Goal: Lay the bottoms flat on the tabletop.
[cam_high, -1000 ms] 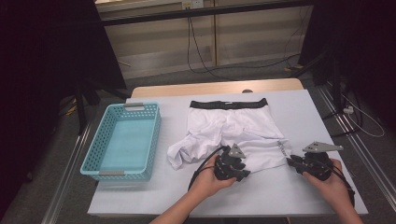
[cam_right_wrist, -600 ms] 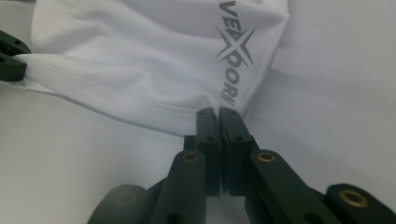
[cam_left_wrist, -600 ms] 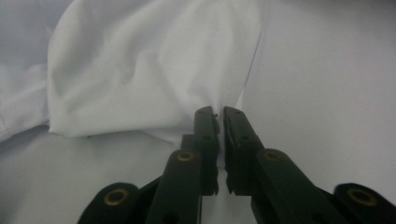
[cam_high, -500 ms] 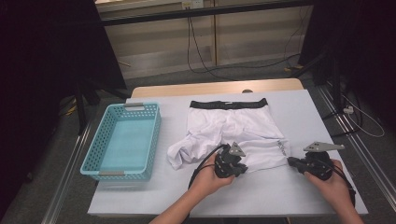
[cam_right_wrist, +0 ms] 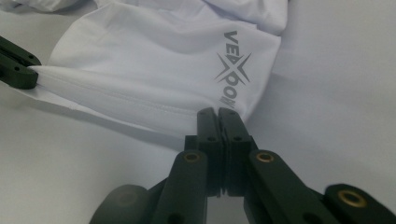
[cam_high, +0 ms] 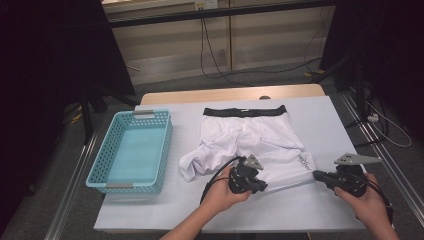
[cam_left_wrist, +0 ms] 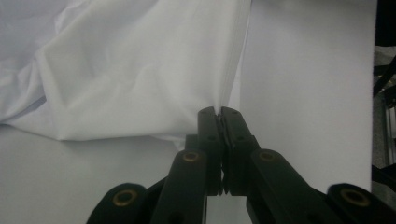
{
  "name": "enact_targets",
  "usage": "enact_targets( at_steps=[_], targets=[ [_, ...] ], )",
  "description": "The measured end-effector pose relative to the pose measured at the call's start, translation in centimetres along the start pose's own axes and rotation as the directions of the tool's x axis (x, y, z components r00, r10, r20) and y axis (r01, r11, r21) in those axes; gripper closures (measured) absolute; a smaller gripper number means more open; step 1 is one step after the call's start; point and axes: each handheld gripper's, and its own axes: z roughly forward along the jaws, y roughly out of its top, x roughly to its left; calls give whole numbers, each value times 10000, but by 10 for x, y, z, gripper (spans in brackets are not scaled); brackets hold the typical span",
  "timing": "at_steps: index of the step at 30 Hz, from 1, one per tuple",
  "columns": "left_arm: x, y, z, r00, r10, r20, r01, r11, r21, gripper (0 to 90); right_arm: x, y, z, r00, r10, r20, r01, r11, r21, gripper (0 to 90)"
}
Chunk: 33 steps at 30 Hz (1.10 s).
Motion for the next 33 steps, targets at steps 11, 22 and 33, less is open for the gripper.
enact_targets(
  at_steps=[11, 22, 33],
  targets=[
    [-11, 0, -3, 9991, 311, 283, -317, 9993, 205, 878, 11, -22, -21, 9996, -127, -243, 132, 9997, 183, 882],
    [-25, 2, -6, 9947, 377, 959, -393, 9991, 150, 878, 14, -35, -40, 9991, 23, -428, -18, 9999, 109, 883],
    [-31, 4, -6, 9919, 485, 1172, -515, 9984, 223, 878, 17, -44, -48, 9994, -166, -318, 171, 9997, 149, 883]
  ],
)
